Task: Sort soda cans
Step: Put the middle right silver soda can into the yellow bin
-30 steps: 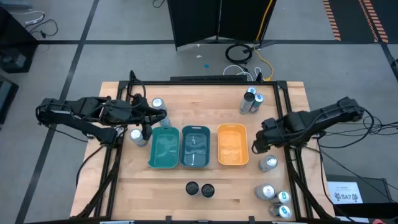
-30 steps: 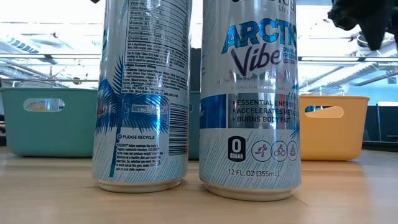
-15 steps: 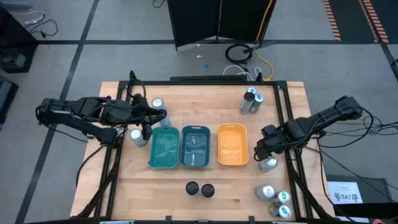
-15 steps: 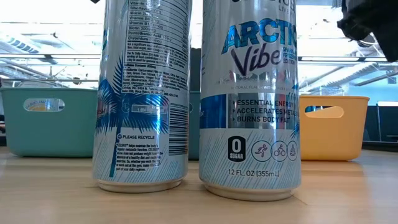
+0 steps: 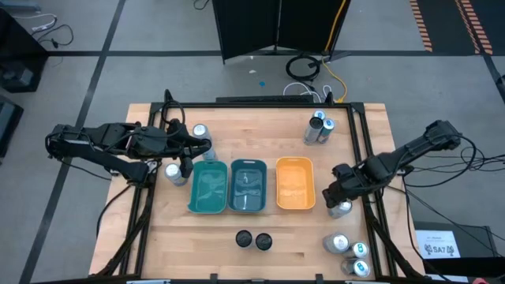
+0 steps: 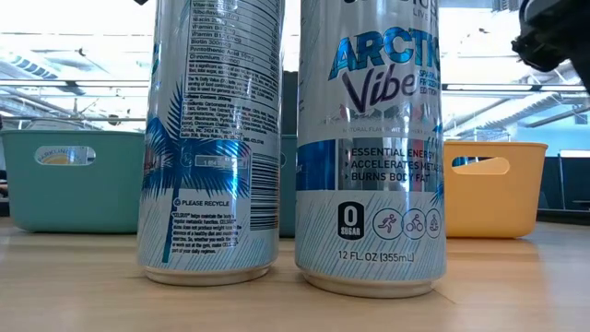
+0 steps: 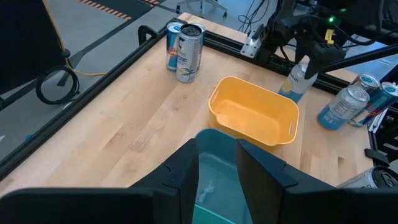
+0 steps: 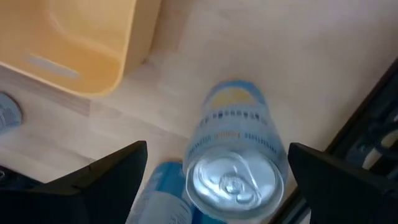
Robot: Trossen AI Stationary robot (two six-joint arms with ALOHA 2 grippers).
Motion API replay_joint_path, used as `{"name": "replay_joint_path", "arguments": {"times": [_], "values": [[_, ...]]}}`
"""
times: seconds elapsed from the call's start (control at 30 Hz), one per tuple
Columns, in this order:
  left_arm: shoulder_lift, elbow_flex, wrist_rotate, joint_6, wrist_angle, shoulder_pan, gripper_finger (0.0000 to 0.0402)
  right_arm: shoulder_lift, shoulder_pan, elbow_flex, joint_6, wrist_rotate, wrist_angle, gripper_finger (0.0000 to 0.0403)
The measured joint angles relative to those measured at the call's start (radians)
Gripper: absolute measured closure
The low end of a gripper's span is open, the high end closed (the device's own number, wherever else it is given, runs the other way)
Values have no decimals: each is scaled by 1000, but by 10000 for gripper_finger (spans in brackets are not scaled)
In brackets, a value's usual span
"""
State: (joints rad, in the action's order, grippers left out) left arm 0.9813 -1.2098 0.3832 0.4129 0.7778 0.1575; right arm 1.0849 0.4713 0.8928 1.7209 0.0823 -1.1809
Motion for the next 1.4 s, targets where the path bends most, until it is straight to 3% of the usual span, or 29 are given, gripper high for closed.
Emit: {"name": "replay_joint_path", "arguments": {"times": [0.5,1.0,1.1,1.3,1.4], "values": [[0,0,0,0,0,0,285,114,81,0,49,55,3,22],[0,0,0,0,-1,0,285,160,82,0,25,53,3,27],[0,0,0,0,-2,0,285,160,82,0,27,55,3,46],[0,0,0,0,-2,0,285,159,82,1,29,55,1,128],[0,0,0,1,-2,0,285,159,82,1,25,54,1,129]]}}
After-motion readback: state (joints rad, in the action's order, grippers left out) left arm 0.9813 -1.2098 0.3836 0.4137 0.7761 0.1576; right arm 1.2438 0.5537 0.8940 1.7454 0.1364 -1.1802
